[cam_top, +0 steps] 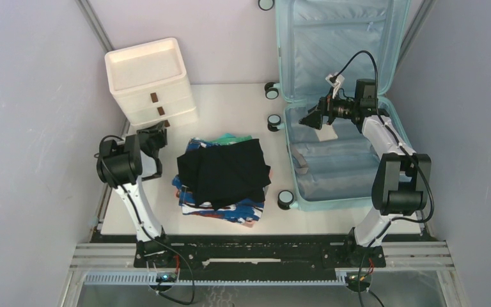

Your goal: Open, take out, and arrange the luggage

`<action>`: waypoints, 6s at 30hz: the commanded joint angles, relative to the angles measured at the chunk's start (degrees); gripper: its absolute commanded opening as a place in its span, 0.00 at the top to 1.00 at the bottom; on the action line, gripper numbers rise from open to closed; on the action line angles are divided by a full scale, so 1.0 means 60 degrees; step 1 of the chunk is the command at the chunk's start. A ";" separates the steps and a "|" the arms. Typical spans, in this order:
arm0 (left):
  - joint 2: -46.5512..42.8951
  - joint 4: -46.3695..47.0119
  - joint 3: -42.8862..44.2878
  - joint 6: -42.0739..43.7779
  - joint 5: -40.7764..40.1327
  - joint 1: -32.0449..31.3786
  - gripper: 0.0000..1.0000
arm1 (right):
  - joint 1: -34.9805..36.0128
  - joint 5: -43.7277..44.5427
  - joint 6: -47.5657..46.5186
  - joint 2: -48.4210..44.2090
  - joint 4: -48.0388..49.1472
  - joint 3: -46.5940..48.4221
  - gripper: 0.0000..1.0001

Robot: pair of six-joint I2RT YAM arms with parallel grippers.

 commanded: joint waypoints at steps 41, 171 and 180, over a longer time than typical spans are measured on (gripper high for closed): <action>-0.2200 0.1621 -0.3579 -0.0584 -0.0947 -0.0533 1.00 | -0.0187 0.0272 -0.0942 -0.0009 -0.0607 0.0580 0.00; -0.5001 -0.8185 0.5533 0.5534 0.1234 -0.7733 1.00 | 0.2875 0.1349 -0.0709 -0.0716 0.0070 0.2546 0.20; -0.6856 -0.7550 0.3076 0.4853 0.0226 -0.6507 1.00 | 0.2635 0.0503 -0.0980 -0.0733 -0.0494 0.2609 0.00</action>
